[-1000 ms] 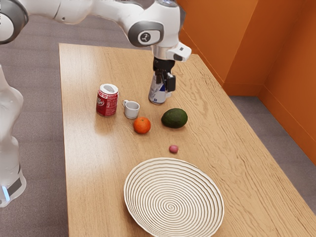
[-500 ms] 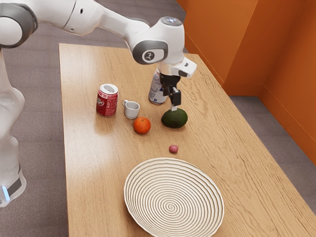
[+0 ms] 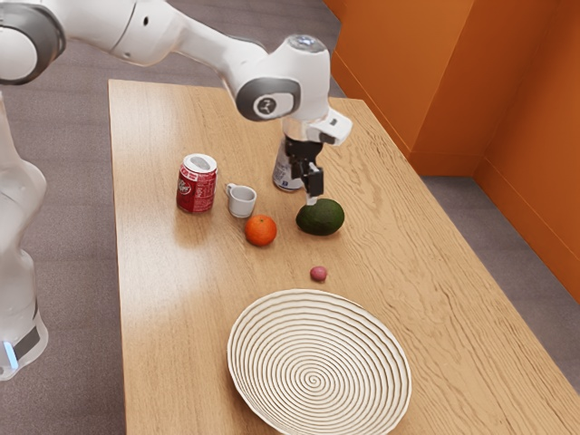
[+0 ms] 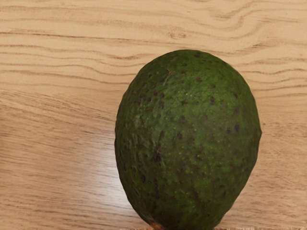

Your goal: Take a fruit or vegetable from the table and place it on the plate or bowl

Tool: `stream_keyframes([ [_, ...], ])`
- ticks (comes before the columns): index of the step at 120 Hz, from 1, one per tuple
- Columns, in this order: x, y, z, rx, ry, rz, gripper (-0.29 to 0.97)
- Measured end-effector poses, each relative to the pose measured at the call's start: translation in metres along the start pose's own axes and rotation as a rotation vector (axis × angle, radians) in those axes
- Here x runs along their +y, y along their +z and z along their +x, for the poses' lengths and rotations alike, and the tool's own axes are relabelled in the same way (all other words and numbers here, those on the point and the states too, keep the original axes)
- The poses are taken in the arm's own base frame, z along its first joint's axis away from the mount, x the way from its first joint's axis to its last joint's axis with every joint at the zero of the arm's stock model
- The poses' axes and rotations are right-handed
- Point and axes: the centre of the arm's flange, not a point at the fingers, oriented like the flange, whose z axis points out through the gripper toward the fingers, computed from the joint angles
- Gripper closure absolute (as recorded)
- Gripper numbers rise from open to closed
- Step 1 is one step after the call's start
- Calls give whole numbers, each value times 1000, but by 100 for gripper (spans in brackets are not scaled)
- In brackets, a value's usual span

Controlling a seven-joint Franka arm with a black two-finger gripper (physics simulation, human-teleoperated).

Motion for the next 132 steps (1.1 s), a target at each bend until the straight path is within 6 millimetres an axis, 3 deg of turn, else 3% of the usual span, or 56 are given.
stream_keyframes([
  [18,6,6,9,-13,22,17,0],
  [78,20,54,28,-80,57,58,0],
  [112,10,67,29,-95,48,70,0],
  [132,15,75,36,-85,65,79,0],
])
